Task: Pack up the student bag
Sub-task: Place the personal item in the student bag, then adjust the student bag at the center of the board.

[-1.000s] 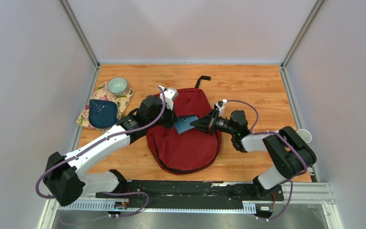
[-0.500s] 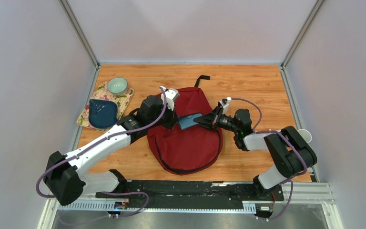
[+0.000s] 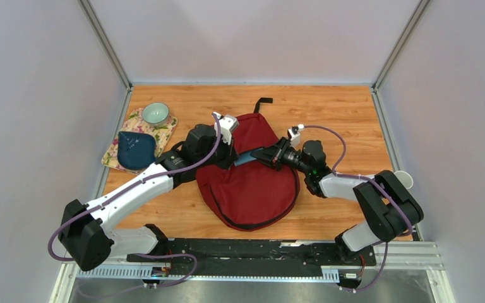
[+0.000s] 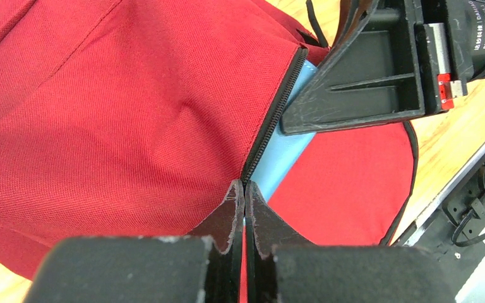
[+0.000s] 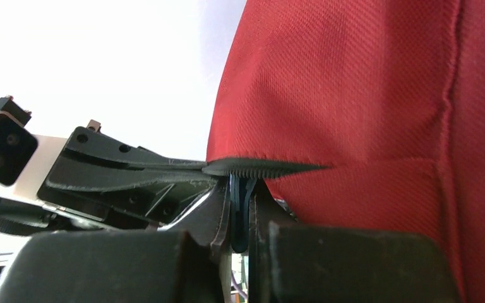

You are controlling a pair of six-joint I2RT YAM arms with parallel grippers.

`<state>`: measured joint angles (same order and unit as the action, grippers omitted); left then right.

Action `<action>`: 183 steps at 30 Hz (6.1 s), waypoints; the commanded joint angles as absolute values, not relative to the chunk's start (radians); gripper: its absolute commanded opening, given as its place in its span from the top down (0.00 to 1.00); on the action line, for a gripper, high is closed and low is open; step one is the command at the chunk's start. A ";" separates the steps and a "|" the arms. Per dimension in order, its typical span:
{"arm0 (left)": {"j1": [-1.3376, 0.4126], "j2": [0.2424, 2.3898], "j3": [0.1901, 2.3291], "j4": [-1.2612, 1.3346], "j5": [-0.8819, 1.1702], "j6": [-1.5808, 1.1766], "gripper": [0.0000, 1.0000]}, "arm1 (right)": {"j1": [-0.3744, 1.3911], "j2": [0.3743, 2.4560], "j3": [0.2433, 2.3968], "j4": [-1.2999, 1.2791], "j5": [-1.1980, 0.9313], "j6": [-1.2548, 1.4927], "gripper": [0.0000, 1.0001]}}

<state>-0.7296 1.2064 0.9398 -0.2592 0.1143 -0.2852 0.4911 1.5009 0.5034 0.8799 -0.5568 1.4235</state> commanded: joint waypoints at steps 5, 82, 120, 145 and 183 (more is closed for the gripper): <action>-0.736 1.193 0.989 -0.241 0.140 -0.299 1.00 | 0.578 1.517 0.643 0.709 -0.379 1.278 1.00; -0.735 1.206 0.919 -0.227 0.063 -0.344 1.00 | 0.635 1.451 0.867 0.058 -0.031 0.873 0.62; -0.667 1.322 0.879 -0.184 0.063 -0.443 1.00 | 0.753 1.466 0.986 -0.091 0.078 0.880 0.41; -0.634 1.282 0.877 -0.198 0.075 -0.439 1.00 | 0.799 1.667 1.221 -0.314 0.182 0.838 0.40; -0.617 1.305 0.865 -0.193 0.115 -0.443 1.00 | 0.847 1.704 1.270 -0.446 0.338 0.707 1.00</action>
<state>-0.6235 1.2850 0.8700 -0.1986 0.0856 -0.4332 0.8494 1.7561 1.3205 -0.4767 0.3351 0.7238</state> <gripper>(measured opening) 0.007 0.005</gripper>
